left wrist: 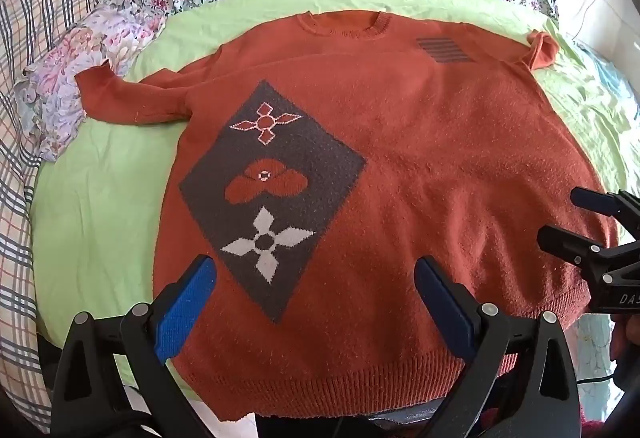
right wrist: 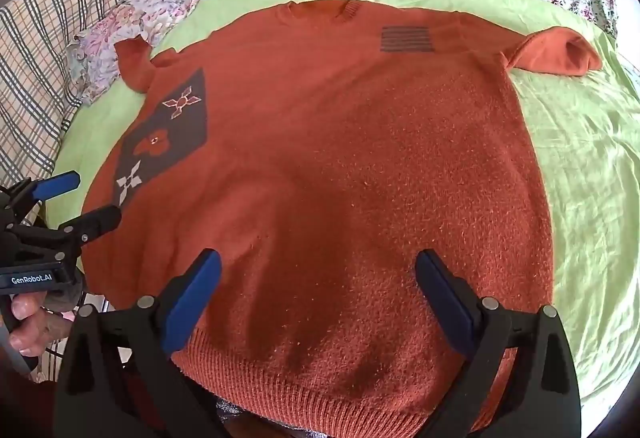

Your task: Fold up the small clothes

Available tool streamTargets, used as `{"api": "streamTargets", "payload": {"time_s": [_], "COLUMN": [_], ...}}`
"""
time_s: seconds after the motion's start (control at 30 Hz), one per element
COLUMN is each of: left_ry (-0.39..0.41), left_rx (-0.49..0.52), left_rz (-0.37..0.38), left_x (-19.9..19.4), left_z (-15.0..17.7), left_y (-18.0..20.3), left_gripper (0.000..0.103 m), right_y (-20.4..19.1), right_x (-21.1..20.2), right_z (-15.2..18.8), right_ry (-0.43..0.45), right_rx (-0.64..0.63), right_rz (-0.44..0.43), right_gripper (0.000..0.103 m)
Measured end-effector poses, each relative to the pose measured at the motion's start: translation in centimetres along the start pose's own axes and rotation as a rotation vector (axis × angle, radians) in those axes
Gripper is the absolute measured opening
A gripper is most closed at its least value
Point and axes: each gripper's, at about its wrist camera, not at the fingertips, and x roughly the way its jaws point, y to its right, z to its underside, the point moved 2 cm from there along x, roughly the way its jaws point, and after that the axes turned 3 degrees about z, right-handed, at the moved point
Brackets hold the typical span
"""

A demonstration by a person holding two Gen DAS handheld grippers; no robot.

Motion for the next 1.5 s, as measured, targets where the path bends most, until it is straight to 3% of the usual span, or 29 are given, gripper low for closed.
{"api": "streamTargets", "payload": {"time_s": [0.5,0.77,1.0,1.33,1.43,1.5], "left_ry": [0.058,0.034,0.068,0.104,0.070,0.060], "left_rx": [-0.019,-0.002,-0.002,0.018,0.002,-0.005], "left_rz": [0.031,0.016,0.019,-0.017,0.008,0.017], "left_x": [-1.4,-1.4,-1.6,-1.8,-1.6,-1.5], "left_z": [0.2,0.2,0.1,0.0,-0.1,-0.1], "left_y": [0.0,0.2,0.3,0.5,0.4,0.3], "left_gripper": [0.100,0.100,0.100,0.100,0.100,0.100], "right_y": [-0.3,-0.5,-0.3,-0.2,-0.1,-0.1], "right_x": [-0.9,-1.3,-1.0,-1.0,-1.1,-1.2], "right_z": [-0.4,-0.5,-0.6,-0.7,-0.9,-1.0], "right_ry": [0.028,0.087,-0.015,-0.037,-0.085,-0.055], "right_rx": [0.009,0.012,0.002,0.007,0.012,0.010], "right_rz": [-0.007,-0.030,0.002,0.000,0.000,0.002], "right_gripper": [0.098,0.098,0.098,0.098,0.098,0.098]}}
